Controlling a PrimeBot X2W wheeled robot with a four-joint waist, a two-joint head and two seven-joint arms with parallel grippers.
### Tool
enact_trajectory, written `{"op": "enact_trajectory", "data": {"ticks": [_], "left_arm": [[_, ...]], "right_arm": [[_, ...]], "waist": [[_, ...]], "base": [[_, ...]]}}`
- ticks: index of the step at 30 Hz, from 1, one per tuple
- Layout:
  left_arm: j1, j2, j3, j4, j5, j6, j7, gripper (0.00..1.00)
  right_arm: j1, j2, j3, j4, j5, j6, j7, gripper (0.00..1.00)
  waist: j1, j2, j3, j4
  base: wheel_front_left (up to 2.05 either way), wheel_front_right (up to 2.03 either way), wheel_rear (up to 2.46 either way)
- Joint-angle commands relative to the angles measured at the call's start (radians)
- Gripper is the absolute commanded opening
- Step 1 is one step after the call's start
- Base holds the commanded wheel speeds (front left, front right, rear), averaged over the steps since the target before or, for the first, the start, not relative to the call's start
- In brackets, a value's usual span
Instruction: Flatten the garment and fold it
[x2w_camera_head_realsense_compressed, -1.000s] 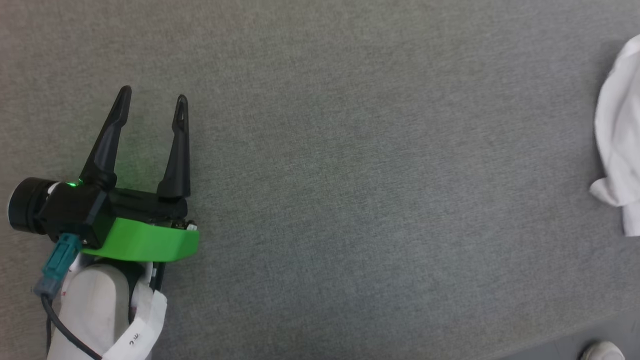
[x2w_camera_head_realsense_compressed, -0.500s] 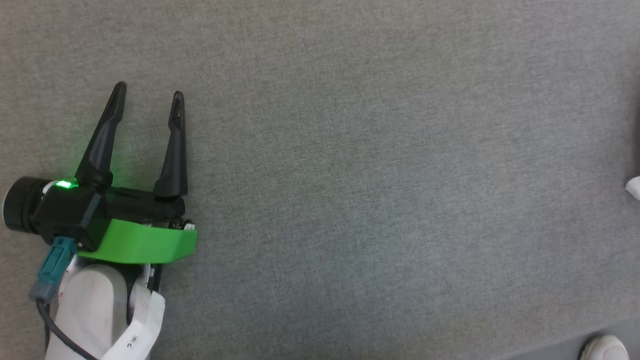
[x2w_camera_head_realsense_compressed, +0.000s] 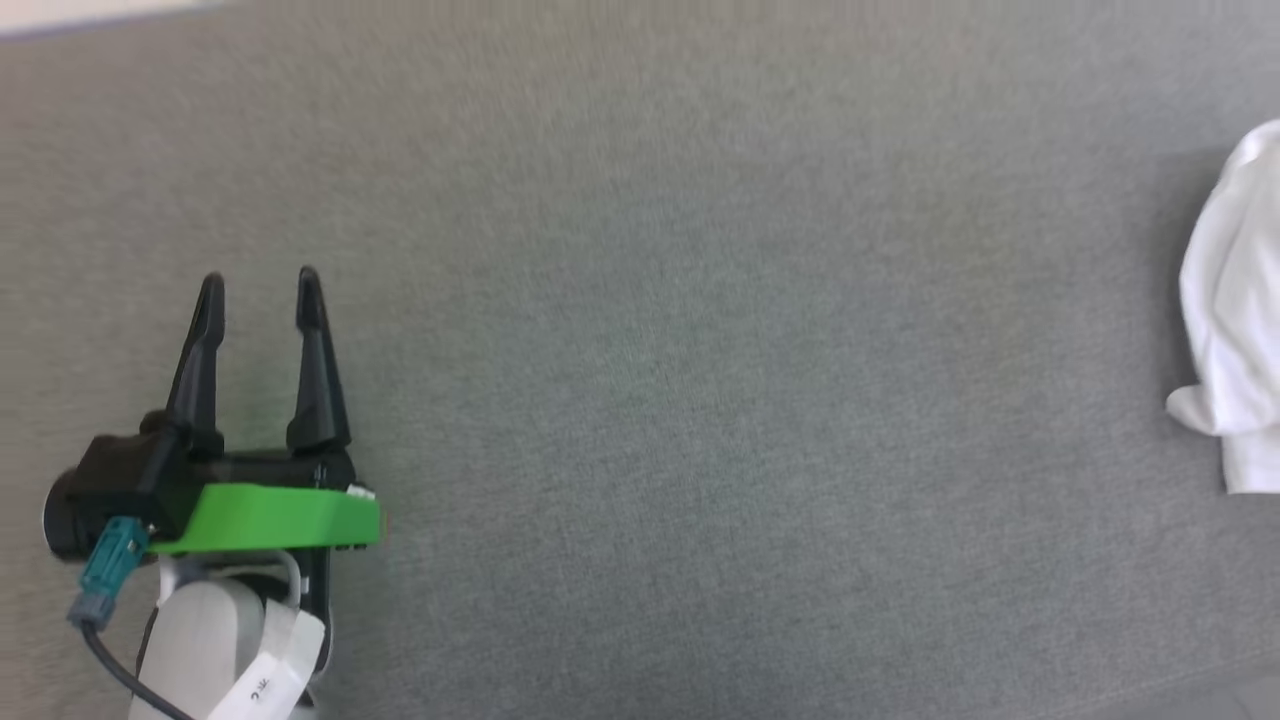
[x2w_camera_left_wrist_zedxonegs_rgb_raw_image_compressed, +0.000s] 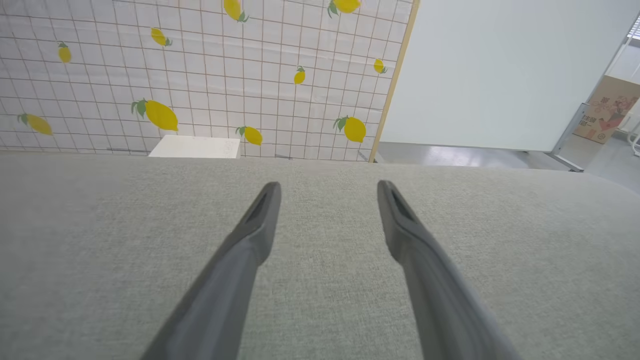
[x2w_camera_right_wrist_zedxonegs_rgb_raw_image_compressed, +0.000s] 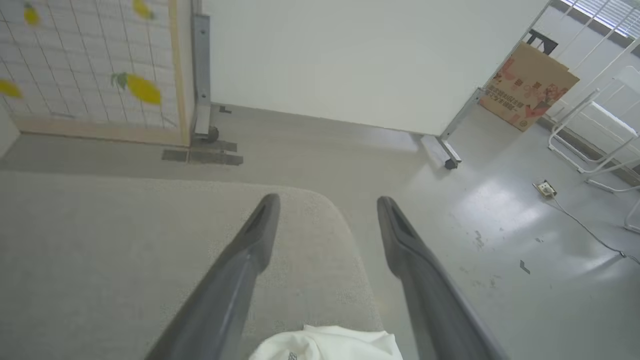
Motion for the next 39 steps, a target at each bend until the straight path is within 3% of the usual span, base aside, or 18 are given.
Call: {"op": "enact_trajectory", "data": {"ticks": [1,10,16,18,28,39], "left_arm": [[0.018,-0.004,0.017,0.009,-0.007,0.015,-0.008,1.0],[0.077,-0.012,0.074,0.056,-0.012,0.075,-0.016,1.0],[0.095,-0.009,0.071,0.09,-0.013,0.081,0.001,1.0],[0.102,-0.009,0.062,0.101,-0.011,0.082,0.009,1.0],[0.141,-0.014,0.008,0.172,0.003,0.076,0.056,1.0],[0.163,-0.022,-0.044,0.266,0.012,0.067,0.066,1.0]], "right_arm": [[-0.002,0.044,0.006,-0.025,0.018,-0.002,-0.022,1.0],[0.184,0.347,-0.043,-0.171,-0.028,-0.002,-0.206,1.0],[0.389,0.548,-0.084,-0.271,-0.119,-0.002,-0.326,1.0],[0.458,0.587,-0.095,-0.295,-0.139,-0.002,-0.36,1.0],[0.726,0.627,-0.098,-0.303,-0.135,-0.002,-0.467,1.0],[0.824,0.628,-0.071,-0.246,-0.164,-0.002,-0.484,1.0]], "waist": [[0.0001,0.0099,-0.172,0.047],[0.0001,0.0099,-0.365,0.128],[0.0001,0.0099,-0.448,0.18],[0.0001,0.0099,-0.468,0.193],[0.0001,0.0099,-0.513,0.216],[0.0001,0.0099,-0.493,0.211]], "base": [[0.0,0.0,0.0],[0.0,0.0,0.0],[0.0,0.0,0.0],[0.0,0.0,0.0],[0.0,0.0,0.0],[0.0,0.0,0.0]]}}
